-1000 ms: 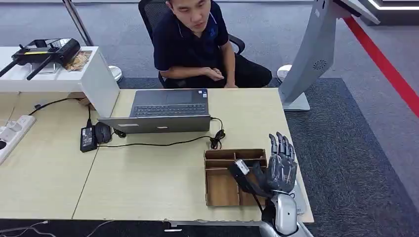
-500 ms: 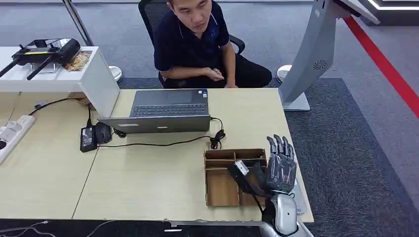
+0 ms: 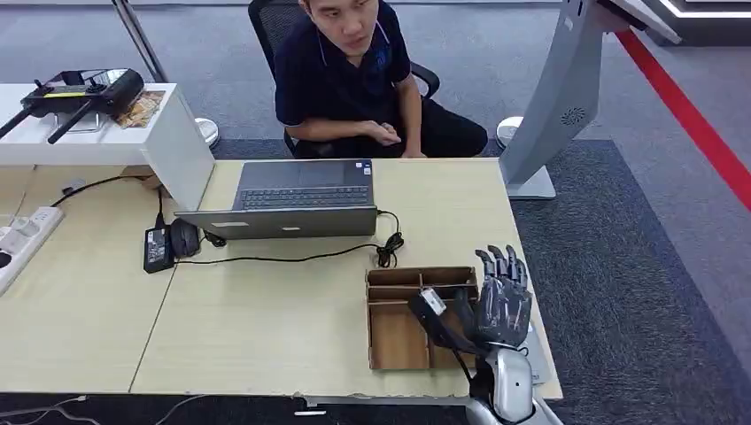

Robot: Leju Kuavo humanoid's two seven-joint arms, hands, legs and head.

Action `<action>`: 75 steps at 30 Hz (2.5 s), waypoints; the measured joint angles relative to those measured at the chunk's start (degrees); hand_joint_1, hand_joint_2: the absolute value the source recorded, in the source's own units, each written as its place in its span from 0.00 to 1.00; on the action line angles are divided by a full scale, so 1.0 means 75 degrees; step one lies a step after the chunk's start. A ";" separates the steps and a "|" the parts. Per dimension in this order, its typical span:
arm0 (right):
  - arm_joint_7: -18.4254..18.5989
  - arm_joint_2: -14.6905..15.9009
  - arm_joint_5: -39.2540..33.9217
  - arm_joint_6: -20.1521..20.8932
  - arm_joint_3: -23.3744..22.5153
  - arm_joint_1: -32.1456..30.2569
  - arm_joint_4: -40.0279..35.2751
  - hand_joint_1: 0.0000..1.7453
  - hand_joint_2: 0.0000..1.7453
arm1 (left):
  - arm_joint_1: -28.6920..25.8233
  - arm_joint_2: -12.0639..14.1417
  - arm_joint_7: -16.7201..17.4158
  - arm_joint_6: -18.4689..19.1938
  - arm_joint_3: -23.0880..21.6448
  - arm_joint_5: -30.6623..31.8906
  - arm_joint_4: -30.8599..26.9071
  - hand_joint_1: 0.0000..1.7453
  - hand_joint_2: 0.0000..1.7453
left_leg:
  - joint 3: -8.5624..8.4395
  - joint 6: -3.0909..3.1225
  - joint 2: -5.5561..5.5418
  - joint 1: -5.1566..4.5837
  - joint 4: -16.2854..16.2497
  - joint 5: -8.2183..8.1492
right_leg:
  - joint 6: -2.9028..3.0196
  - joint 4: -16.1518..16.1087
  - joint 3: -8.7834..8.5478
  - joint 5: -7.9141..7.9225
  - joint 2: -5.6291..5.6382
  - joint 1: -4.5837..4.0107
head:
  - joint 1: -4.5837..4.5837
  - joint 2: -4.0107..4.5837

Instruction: Pass the card to the sensor for recognition and then transmit it.

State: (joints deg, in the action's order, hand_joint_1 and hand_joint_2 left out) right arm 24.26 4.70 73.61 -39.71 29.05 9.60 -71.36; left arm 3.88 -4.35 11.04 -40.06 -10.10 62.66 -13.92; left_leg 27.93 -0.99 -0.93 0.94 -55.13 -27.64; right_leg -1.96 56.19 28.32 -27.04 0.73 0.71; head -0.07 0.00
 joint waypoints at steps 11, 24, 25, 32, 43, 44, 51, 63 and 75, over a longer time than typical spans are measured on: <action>0.0020 0.0044 0.0000 0.0000 0.0052 0.0000 0.0003 0.40 1.00 | 0.0000 0.0000 0.0000 0.0000 -0.0003 -0.0003 0.0000 0.00 0.00 | 0.0001 0.0000 0.0000 0.0000 0.0000 0.0000 | 0.0000 0.0000 0.0000 0.0000 0.0000 0.0000 | 0.0000 0.0000; 0.0149 0.0058 -0.0003 0.0000 0.0224 0.0003 0.0038 0.45 1.00 | 0.0000 0.0000 0.0017 0.0000 -0.0006 -0.0023 0.0000 0.00 0.00 | 0.0001 0.0000 0.0000 0.0000 0.0000 0.0000 | 0.0000 0.0000 0.0000 0.0000 0.0000 0.0000 | 0.0000 0.0000; 0.0149 0.0061 -0.0003 0.0000 0.0239 0.0003 0.0038 0.50 1.00 | 0.0001 0.0000 0.0018 0.0000 -0.0006 -0.0023 0.0000 0.00 0.00 | 0.0001 0.0000 0.0000 0.0000 0.0000 0.0000 | 0.0000 0.0000 0.0000 0.0000 0.0000 0.0000 | 0.0000 0.0000; 0.0154 0.0064 -0.0023 0.0000 0.0364 0.0005 0.0041 0.49 1.00 | 0.0002 0.0000 0.0017 0.0000 -0.0006 -0.0023 0.0000 0.00 0.00 | 0.0001 0.0000 0.0000 0.0000 0.0000 0.0000 | 0.0000 0.0000 0.0000 0.0000 0.0000 0.0000 | 0.0000 0.0000; 0.0157 0.0064 -0.0035 0.0000 0.0484 0.0009 0.0041 0.51 1.00 | 0.0004 0.0000 0.0020 0.0000 -0.0009 -0.0015 0.0000 0.00 0.00 | 0.0001 0.0000 0.0000 0.0000 0.0000 0.0000 | 0.0000 0.0001 0.0000 0.0000 0.0000 0.0000 | 0.0000 0.0000; 0.0157 0.0064 -0.0035 0.0000 0.0490 0.0009 0.0041 0.51 1.00 | 0.0004 0.0000 0.0020 0.0000 -0.0009 -0.0015 0.0000 0.00 0.00 | 0.0001 0.0000 0.0000 0.0000 0.0000 0.0000 | 0.0000 0.0000 0.0000 0.0000 0.0000 0.0000 | 0.0000 0.0000; 0.0140 0.0064 -0.0035 0.0000 0.0522 0.0012 0.0038 0.60 1.00 | 0.0005 0.0000 0.0020 0.0000 -0.0009 -0.0015 0.0000 0.00 0.00 | 0.0001 0.0000 -0.0001 0.0000 0.0000 0.0000 | 0.0000 0.0000 0.0000 0.0000 0.0000 0.0000 | 0.0000 0.0000; 0.0122 0.0064 -0.0035 0.0000 0.0577 0.0057 0.0038 1.00 1.00 | 0.0014 0.0000 0.0020 0.0000 -0.0020 -0.0012 0.0000 0.00 0.00 | 0.0001 0.0000 0.0000 0.0000 0.0000 0.0000 | 0.0000 0.0000 0.0000 0.0000 0.0000 0.0000 | 0.0000 0.0000; 0.0096 0.0067 -0.0044 0.0000 0.0589 0.0062 0.0032 1.00 1.00 | 0.0014 0.0000 0.0020 0.0000 -0.0020 -0.0014 0.0000 0.00 0.00 | 0.0001 0.0000 0.0000 0.0000 0.0000 0.0000 | 0.0000 0.0000 0.0001 0.0000 0.0000 0.0000 | 0.0000 0.0000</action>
State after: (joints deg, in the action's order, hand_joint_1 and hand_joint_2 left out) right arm 24.98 5.20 73.29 -39.71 33.46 10.06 -71.12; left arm 3.99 -4.35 11.19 -40.06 -10.25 62.56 -13.92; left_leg 27.94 -0.99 -0.93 0.94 -55.12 -27.64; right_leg -1.97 56.19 28.32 -27.04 0.73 0.71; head -0.07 0.00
